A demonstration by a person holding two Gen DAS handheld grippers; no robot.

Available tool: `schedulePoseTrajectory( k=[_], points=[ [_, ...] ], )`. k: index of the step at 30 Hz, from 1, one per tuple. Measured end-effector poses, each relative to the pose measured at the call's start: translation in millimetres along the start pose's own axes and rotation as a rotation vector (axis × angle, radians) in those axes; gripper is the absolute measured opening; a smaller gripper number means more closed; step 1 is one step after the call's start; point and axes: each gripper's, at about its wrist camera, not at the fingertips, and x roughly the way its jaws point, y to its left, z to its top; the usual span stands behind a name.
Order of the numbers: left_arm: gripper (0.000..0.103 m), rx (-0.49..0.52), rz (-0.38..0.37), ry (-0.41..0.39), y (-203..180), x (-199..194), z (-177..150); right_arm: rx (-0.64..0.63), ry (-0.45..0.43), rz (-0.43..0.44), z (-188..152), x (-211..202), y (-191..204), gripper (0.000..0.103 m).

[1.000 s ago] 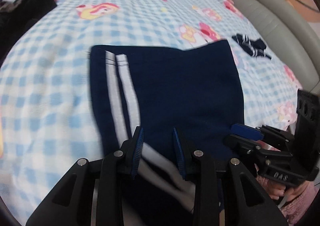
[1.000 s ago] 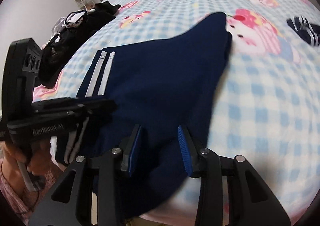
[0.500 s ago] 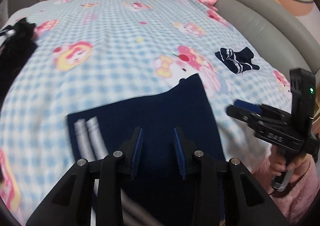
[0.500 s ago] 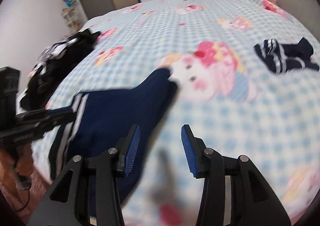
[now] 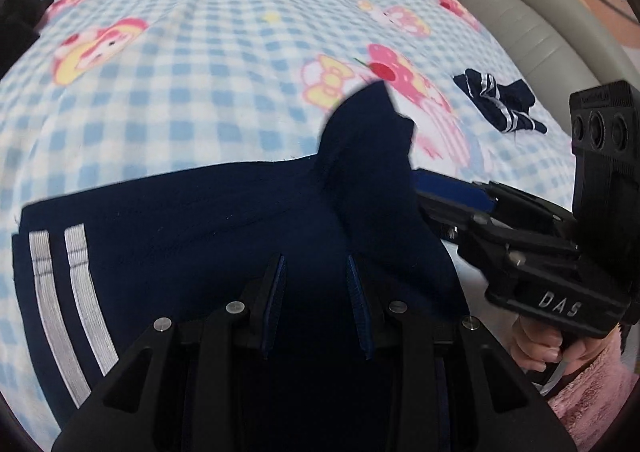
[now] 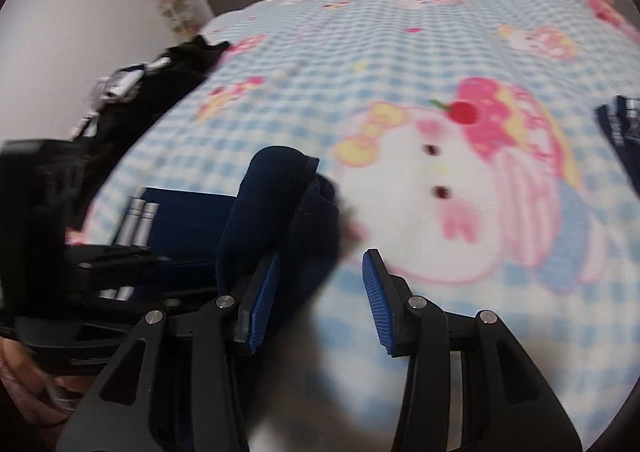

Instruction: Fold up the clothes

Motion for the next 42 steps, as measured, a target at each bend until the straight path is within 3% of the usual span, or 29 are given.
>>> schedulePoseTrajectory(
  k=[9,14,20,27,30,35,38,40,42],
  points=[
    [0.035,0.02,0.007,-0.008,-0.7,3.3,-3.1,-0.025,0.016,0.037,1.1,1.7,31.4,0.044],
    [0.035,0.043,0.022,-0.016,-2.1,6.5,-5.5,0.024,0.073,-0.012,7.1,29.0,26.8,0.044],
    [0.035,0.053,0.021,-0.014,-1.0,8.3,-5.5,0.049,0.041,-0.048,32.4,38.6,28.2,0.044],
    [0.036,0.076,0.042,0.001,-4.0,15.8,-9.0,0.009,0.171,-0.073,12.3,54.9,24.1,0.044],
    [0.036,0.097,0.059,-0.004,-7.4,18.5,-10.8,0.0,0.151,-0.135,-2.4,39.0,19.9,0.037],
    [0.036,0.086,0.046,-0.006,-4.2,18.3,-10.6,0.003,0.132,-0.289,-13.5,14.7,6.9,0.036],
    [0.036,0.078,0.037,-0.009,-2.0,18.3,-11.0,0.015,0.132,-0.306,-21.2,2.7,-3.3,0.036],
    [0.036,0.074,0.037,-0.012,-1.4,17.9,-11.9,0.007,0.117,-0.397,-23.6,-6.5,-9.5,0.03],
    [0.036,0.071,0.036,-0.014,-1.5,17.6,-12.5,0.014,0.081,-0.433,-24.1,-17.3,-16.2,0.032]
  ],
)
